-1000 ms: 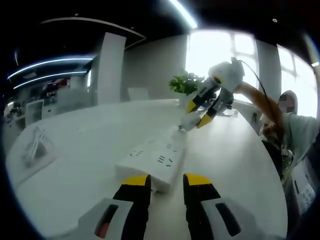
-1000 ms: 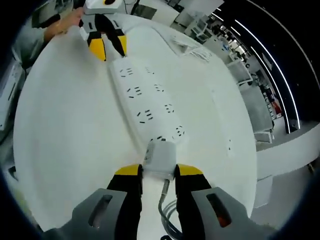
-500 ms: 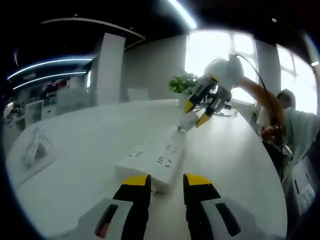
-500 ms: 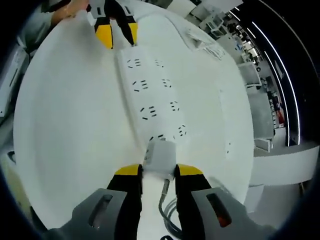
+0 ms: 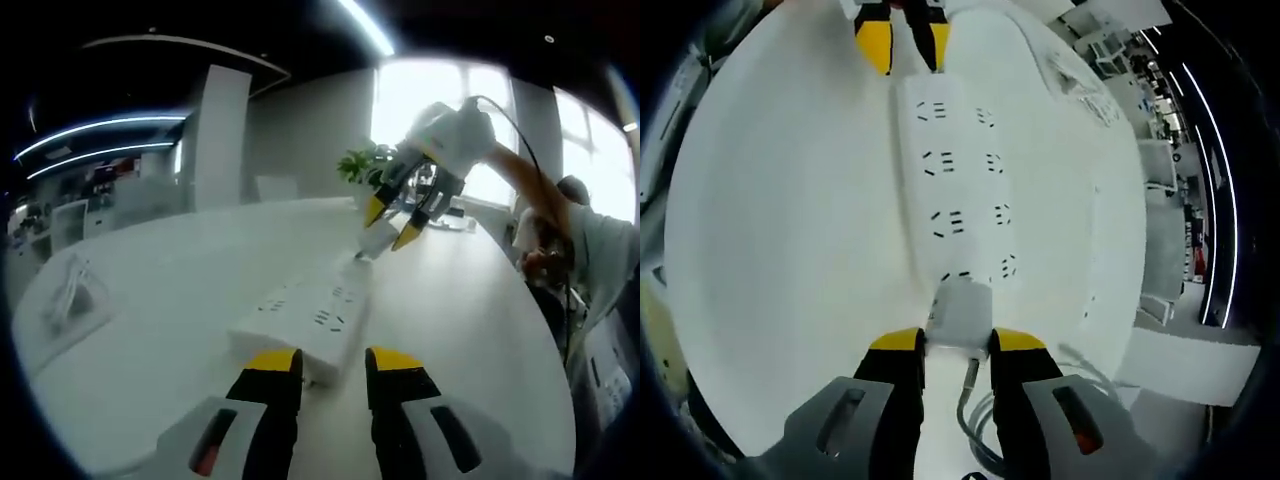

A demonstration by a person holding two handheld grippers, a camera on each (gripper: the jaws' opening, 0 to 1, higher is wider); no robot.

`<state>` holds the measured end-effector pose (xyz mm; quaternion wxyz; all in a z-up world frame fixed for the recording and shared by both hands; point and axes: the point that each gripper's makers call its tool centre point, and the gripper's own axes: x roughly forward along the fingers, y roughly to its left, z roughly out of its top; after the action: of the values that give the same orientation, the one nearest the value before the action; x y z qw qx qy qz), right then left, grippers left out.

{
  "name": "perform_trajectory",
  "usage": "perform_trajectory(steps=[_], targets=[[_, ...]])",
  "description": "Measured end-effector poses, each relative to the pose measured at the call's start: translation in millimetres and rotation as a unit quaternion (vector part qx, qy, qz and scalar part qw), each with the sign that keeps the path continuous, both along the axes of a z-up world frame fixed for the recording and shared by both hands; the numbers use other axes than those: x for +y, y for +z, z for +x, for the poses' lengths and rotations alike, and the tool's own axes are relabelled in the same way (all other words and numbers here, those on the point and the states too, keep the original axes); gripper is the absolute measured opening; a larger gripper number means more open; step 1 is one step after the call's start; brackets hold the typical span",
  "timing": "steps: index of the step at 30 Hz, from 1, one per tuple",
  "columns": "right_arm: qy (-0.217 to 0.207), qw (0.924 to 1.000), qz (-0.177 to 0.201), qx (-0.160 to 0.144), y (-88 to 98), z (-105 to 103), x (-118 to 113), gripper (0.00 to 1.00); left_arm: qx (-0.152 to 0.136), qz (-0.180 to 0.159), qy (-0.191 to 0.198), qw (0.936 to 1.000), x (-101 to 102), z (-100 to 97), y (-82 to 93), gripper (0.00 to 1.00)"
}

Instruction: Straighten the power strip on the desk, plug the charger into it

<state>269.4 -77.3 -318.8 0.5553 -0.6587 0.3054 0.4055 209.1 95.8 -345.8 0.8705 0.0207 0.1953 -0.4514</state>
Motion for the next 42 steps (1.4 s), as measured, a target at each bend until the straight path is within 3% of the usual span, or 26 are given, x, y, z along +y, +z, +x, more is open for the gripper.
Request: perform_trajectory(steps=[14, 31, 42], targets=[[0.041, 0.9958, -0.082, -0.001, 1.5, 3, 4, 0.24, 0.003, -0.006, -0.002, 1.0, -1, -1.8, 1.7, 0.26], [0.064, 0.9883, -0.139, 0.001, 5.6, 6, 8, 0.25, 0.005, -0.007, -0.005, 0.9999, -2, -3.9, 2.3, 0.25], [0.057, 0.9867, -0.152, 0.01, 2.2, 0, 12, 0.25, 0.005, -0.009, -0.006, 0.9999, -2, -3.9, 4.1, 0.25]])
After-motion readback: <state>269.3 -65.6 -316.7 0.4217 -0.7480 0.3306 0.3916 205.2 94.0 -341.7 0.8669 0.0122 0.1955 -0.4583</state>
